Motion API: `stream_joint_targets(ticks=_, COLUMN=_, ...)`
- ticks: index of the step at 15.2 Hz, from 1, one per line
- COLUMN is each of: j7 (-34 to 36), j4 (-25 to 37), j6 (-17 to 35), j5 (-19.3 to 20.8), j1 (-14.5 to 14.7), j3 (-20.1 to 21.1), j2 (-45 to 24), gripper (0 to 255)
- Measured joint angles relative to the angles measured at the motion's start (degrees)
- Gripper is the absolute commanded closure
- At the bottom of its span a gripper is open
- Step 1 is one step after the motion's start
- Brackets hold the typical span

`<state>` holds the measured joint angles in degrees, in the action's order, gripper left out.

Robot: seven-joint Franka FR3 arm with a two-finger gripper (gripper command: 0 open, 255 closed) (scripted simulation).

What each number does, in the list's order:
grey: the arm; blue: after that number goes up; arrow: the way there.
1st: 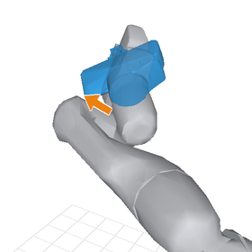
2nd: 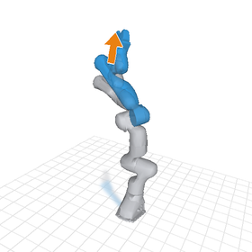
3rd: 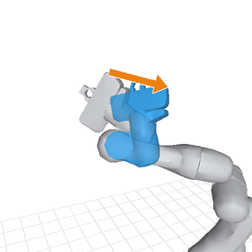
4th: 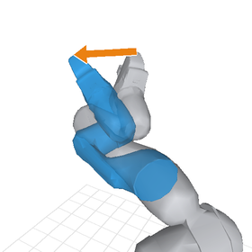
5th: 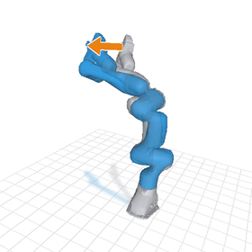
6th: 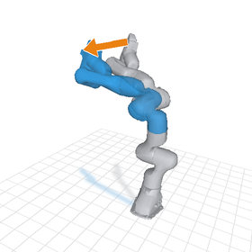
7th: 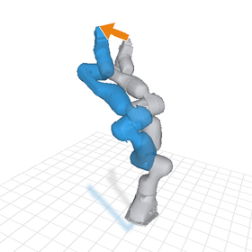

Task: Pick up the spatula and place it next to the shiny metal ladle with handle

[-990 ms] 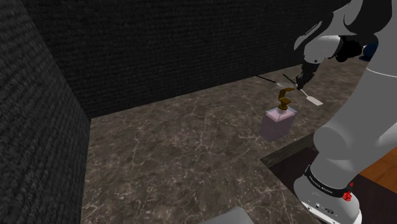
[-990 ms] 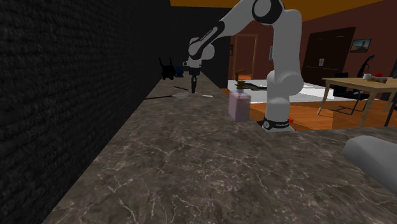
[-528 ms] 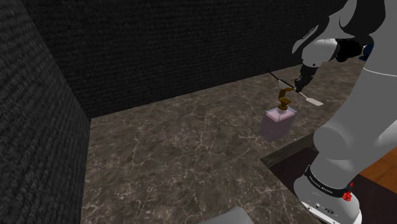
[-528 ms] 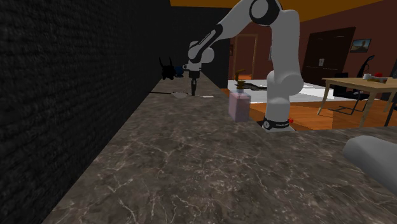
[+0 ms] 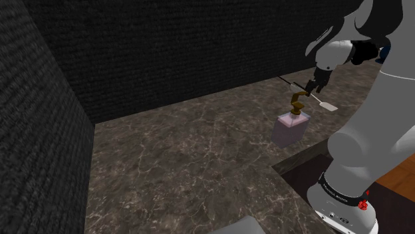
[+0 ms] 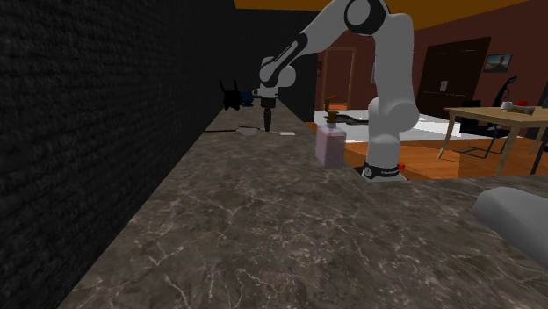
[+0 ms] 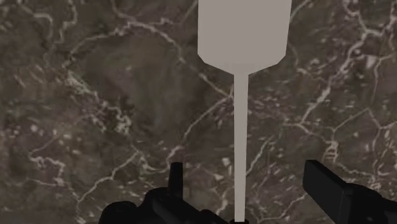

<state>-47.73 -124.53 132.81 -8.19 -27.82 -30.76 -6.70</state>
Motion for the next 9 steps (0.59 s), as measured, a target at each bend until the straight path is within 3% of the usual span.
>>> stream_joint_targets(ticks=9, j7=2.5, j4=2.7, j6=-6.5, j5=3.7, j1=0.4, j3=-0.5, j2=4.7, gripper=0)
